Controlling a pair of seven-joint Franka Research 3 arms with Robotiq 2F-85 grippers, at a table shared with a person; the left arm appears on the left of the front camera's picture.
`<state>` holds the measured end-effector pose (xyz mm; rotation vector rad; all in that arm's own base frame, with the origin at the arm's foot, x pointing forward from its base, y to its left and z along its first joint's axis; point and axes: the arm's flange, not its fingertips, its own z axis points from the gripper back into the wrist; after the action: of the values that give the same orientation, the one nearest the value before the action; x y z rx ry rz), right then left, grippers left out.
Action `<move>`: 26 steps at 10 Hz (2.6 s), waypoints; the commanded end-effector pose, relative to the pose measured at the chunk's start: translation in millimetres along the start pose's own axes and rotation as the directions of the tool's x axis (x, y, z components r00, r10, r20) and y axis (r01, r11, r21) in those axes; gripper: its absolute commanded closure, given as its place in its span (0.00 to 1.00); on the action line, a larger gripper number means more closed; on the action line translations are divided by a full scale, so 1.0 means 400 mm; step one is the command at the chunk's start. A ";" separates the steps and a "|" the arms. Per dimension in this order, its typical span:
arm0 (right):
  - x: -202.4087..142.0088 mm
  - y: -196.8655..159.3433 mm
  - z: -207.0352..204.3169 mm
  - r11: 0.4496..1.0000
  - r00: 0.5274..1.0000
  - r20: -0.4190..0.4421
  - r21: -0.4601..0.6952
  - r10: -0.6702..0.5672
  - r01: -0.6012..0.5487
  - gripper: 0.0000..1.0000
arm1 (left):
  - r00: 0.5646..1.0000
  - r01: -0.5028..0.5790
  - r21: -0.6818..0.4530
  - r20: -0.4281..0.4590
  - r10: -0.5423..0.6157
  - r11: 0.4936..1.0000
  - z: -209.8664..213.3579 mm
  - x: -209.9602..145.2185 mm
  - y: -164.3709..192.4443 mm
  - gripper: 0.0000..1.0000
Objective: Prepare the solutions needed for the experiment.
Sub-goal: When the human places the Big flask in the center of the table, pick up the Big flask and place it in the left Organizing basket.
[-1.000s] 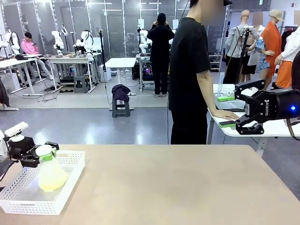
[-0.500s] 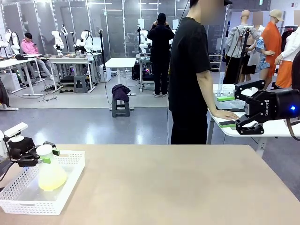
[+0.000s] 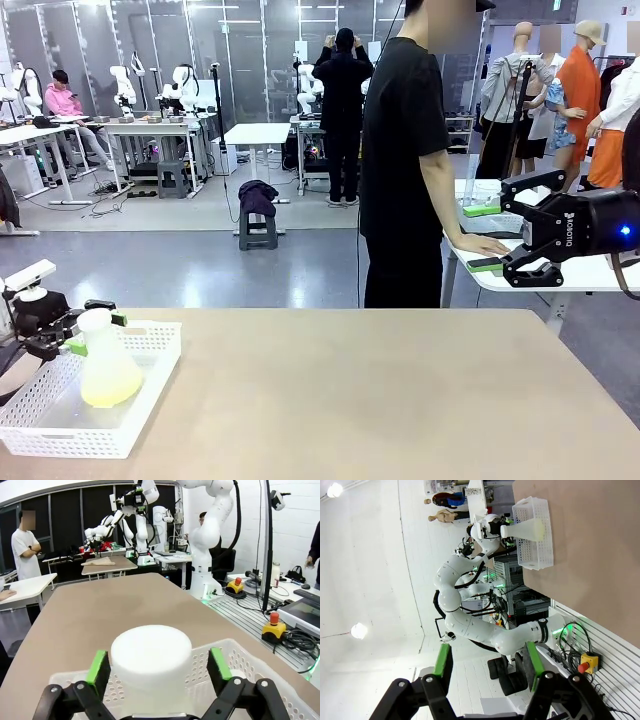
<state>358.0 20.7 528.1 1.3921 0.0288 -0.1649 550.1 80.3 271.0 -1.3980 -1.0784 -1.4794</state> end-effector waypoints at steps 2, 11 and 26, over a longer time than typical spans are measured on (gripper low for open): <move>-0.001 0.005 0.000 1.000 1.000 0.000 0.006 0.008 -0.008 0.28 | 1.000 -0.001 -0.003 0.004 0.001 1.000 -0.008 -0.005 -0.002 0.00; -0.001 0.005 0.000 1.000 1.000 0.000 0.006 0.008 -0.008 0.28 | 1.000 0.015 -0.011 0.003 -0.015 1.000 0.002 0.000 0.000 0.00; -0.001 0.005 0.000 1.000 1.000 0.000 0.006 0.008 -0.008 0.28 | 0.928 -0.369 0.166 0.019 0.371 0.914 0.157 0.361 -0.286 0.00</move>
<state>358.0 20.8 528.0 1.3919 0.0291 -0.1650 465.8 182.5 401.3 -1.3496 -0.9258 -1.1378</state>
